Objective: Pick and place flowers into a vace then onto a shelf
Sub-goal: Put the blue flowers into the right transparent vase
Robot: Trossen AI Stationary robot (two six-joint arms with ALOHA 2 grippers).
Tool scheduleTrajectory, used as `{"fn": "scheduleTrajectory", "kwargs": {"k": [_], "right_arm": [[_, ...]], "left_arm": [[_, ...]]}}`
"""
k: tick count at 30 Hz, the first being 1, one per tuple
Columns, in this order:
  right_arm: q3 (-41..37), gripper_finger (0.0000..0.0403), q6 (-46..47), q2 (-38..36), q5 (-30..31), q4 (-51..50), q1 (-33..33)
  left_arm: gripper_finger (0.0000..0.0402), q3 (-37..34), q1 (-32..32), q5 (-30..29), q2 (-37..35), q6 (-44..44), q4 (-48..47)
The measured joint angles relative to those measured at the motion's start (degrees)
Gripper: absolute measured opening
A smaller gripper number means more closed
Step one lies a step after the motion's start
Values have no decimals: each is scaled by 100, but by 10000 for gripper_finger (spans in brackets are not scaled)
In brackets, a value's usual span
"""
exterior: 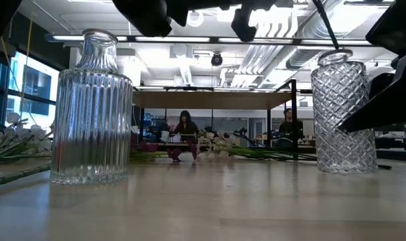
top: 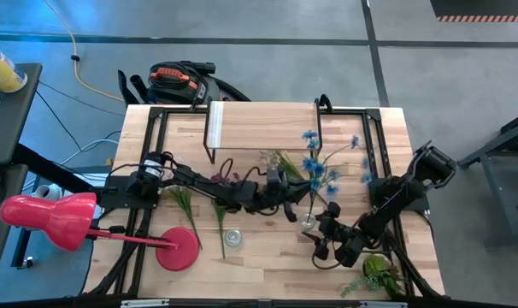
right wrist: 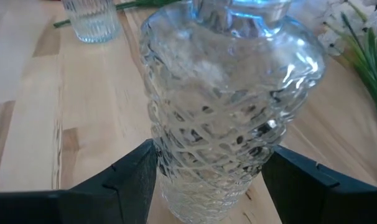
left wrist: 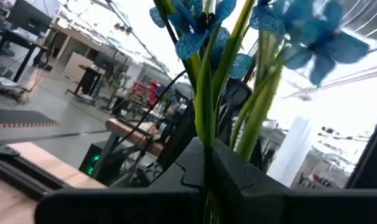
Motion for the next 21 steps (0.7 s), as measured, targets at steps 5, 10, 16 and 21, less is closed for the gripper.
{"fn": "scheduleTrajectory", "kwargs": {"k": [5, 10, 16, 21], "right_arm": [[2, 254, 17, 0, 4, 9, -51], [2, 255, 115, 0, -30, -6, -45], [3, 255, 105, 0, -142, -29, -45], [9, 255, 103, -2, -154, -70, -45]], "left_arm": [[35, -10, -13, 116, 175, -32, -338], [55, -9, 34, 175, 210, 28, -77], [33, 2, 161, 689, 206, 292, 594], [38, 2, 147, 744, 210, 161, 464]]}}
